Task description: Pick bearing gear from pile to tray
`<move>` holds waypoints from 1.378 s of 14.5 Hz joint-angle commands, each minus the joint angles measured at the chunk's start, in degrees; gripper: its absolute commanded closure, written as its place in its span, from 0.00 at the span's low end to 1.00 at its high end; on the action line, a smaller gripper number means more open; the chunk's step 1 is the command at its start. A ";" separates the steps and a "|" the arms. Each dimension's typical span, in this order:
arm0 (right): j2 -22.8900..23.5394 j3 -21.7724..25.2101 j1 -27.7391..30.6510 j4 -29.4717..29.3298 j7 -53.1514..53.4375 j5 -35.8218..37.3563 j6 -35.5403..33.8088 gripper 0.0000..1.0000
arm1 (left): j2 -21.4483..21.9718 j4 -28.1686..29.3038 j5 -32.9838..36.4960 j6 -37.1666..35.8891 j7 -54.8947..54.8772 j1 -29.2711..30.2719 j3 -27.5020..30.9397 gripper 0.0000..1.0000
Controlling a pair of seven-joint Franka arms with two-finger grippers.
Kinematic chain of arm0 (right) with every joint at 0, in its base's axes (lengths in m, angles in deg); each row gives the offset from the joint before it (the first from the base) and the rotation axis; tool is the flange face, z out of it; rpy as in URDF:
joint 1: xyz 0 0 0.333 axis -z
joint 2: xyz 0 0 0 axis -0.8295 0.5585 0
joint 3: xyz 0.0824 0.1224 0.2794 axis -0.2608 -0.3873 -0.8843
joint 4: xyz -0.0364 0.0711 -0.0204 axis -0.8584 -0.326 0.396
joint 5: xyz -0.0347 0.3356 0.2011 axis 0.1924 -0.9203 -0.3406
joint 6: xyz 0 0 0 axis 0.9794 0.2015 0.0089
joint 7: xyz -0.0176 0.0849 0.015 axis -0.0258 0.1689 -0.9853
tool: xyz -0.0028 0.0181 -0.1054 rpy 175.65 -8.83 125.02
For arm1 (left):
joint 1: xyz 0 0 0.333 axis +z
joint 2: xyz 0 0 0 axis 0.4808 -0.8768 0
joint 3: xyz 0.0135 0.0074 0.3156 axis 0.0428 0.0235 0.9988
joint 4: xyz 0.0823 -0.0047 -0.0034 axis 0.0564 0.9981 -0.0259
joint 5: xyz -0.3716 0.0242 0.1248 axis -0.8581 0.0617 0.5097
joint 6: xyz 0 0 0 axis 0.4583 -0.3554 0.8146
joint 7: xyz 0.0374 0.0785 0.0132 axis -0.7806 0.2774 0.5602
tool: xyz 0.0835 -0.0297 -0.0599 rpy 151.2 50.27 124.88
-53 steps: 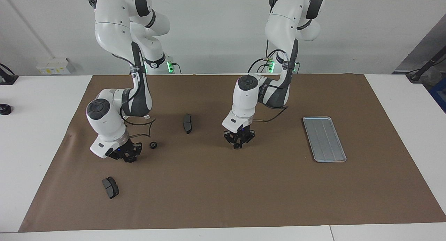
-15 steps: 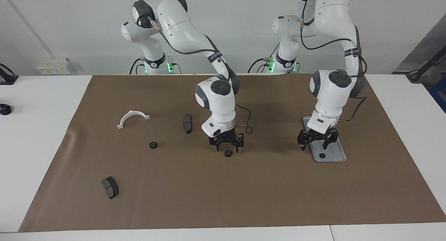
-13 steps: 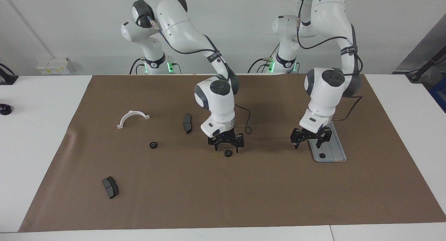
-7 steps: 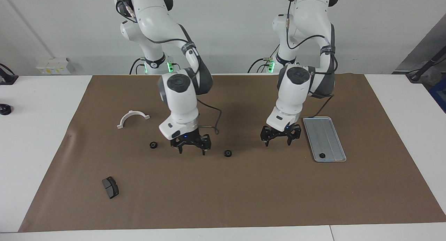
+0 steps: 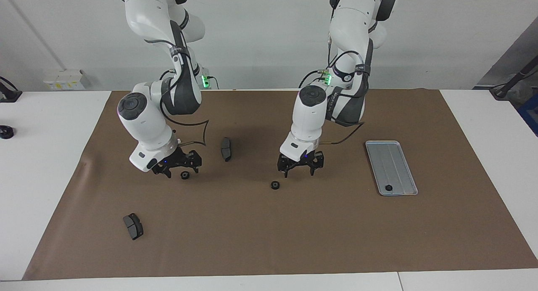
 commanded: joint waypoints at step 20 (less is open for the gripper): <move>-4.53 -0.96 0.23 19.04 -16.48 -0.79 17.94 0.27 | -12.30 -10.77 1.98 1.69 3.44 -5.10 1.45 0.50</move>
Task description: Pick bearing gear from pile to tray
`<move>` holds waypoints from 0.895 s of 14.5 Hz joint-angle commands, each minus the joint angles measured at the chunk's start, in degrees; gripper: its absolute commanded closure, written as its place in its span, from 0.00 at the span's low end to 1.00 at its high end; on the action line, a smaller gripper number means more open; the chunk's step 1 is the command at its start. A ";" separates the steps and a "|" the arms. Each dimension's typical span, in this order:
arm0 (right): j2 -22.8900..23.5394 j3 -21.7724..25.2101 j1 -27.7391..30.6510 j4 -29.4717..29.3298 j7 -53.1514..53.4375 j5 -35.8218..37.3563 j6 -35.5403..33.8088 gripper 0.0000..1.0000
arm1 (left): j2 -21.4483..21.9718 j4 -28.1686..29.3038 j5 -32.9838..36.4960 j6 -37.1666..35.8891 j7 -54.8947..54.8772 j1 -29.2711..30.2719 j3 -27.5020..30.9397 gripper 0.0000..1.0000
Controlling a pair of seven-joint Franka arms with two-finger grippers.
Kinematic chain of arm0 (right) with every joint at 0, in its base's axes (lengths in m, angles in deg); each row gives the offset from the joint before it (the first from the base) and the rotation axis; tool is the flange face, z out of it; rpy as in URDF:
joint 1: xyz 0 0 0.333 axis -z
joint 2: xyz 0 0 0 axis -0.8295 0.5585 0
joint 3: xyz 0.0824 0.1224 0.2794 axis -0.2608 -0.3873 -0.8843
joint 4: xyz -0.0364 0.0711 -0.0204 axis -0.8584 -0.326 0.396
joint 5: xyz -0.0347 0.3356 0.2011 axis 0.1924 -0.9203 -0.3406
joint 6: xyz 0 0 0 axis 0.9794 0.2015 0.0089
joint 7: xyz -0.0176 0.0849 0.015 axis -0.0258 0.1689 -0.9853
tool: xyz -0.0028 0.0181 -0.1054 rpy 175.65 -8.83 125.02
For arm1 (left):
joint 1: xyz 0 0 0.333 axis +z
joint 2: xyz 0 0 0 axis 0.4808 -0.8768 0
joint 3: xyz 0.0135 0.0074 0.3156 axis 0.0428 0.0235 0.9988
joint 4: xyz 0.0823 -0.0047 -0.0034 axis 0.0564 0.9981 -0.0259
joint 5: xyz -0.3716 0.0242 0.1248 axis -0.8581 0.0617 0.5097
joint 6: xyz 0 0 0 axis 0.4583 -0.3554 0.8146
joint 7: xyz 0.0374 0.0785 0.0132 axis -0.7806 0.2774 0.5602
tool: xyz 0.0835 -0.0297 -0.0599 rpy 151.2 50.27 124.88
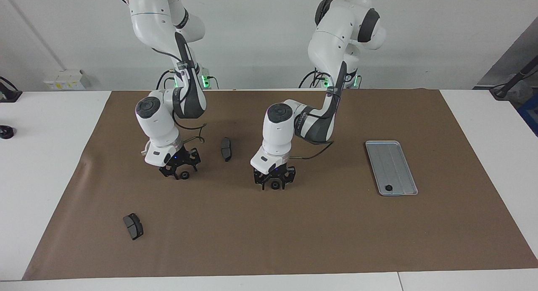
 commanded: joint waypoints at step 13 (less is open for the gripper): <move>-1.57 -0.29 0.12 -1.16 1.36 -0.57 -3.94 1.00 | 19.89 18.21 1.78 -6.64 -3.04 2.30 7.05 1.00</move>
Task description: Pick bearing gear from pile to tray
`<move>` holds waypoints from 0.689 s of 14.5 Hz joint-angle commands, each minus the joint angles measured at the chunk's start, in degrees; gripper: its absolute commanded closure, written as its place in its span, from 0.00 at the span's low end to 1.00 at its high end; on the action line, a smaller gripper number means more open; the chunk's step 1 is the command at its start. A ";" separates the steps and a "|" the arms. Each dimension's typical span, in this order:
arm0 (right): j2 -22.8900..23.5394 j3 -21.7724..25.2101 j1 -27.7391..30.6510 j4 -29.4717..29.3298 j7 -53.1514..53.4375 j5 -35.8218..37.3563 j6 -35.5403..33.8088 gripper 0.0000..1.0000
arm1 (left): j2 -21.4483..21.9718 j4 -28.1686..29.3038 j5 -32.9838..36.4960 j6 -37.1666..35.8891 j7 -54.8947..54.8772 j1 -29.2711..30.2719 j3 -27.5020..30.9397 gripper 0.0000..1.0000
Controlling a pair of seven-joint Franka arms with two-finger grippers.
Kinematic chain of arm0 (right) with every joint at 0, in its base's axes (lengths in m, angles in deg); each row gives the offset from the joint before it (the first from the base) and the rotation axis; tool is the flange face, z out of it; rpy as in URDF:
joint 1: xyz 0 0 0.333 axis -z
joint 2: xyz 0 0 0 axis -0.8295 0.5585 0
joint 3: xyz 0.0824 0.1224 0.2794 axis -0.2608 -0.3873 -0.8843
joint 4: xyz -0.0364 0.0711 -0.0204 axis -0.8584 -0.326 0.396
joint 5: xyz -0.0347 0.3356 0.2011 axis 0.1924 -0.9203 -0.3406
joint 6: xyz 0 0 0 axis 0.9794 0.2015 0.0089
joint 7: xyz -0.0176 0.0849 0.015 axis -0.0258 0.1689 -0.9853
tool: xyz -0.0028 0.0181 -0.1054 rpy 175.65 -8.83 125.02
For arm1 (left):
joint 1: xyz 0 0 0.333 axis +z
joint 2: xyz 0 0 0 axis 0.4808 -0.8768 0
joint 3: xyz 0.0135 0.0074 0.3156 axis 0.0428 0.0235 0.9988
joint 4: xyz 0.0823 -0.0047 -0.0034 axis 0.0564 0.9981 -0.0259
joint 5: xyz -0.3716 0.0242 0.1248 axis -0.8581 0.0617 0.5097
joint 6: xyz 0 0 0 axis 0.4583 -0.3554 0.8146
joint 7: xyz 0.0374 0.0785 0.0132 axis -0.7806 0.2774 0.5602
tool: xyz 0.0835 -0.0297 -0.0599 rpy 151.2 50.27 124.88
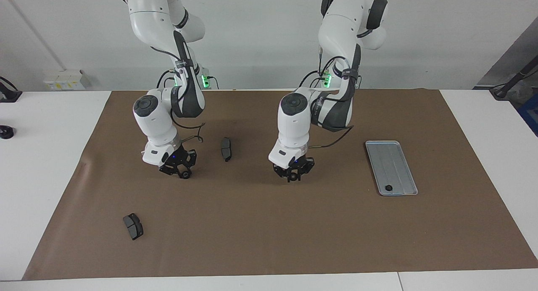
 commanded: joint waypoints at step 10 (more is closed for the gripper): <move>4.50 -1.12 -10.22 -24.12 42.56 -1.40 -14.34 1.00 | 18.53 34.45 0.99 26.51 -23.95 21.77 0.40 1.00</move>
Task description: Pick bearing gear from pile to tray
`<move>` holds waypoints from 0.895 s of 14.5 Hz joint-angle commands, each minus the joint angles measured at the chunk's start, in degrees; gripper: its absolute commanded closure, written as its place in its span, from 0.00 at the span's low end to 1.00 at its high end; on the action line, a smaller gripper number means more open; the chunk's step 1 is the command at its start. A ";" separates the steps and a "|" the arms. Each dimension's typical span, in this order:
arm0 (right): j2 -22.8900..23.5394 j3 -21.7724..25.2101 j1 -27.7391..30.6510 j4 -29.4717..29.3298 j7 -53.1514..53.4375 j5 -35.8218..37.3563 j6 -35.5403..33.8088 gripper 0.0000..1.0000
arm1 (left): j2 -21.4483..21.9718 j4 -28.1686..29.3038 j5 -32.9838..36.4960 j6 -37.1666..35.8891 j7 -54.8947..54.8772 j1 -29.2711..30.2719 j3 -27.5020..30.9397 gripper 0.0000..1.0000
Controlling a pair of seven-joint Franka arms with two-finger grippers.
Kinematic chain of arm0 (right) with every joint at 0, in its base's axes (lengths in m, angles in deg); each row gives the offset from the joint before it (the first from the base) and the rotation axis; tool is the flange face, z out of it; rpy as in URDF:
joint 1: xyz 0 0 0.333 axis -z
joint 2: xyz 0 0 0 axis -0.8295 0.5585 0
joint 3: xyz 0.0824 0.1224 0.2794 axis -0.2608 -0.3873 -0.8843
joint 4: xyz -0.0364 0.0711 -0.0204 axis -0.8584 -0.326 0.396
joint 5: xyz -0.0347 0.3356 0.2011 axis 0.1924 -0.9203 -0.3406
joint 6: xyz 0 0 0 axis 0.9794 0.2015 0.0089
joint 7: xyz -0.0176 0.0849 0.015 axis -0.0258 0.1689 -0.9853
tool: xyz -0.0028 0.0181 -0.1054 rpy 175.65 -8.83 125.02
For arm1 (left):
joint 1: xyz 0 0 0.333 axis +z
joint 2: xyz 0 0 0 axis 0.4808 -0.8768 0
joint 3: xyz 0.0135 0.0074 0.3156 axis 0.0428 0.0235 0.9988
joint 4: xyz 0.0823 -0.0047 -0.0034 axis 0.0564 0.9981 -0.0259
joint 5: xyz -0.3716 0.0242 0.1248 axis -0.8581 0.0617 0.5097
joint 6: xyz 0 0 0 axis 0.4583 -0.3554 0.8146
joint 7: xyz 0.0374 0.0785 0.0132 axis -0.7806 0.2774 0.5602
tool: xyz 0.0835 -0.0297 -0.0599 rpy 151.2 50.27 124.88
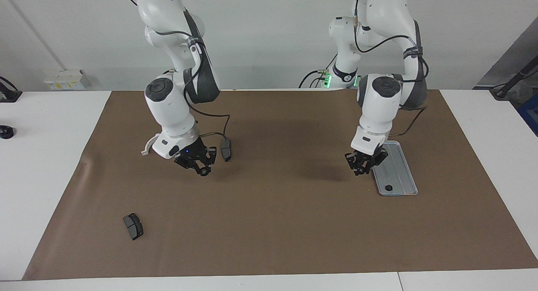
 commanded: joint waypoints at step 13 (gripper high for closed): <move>21.44 -0.19 -15.64 -16.09 28.47 -0.31 12.59 1.00 | 6.67 14.19 0.56 3.83 -11.11 9.40 -1.16 0.00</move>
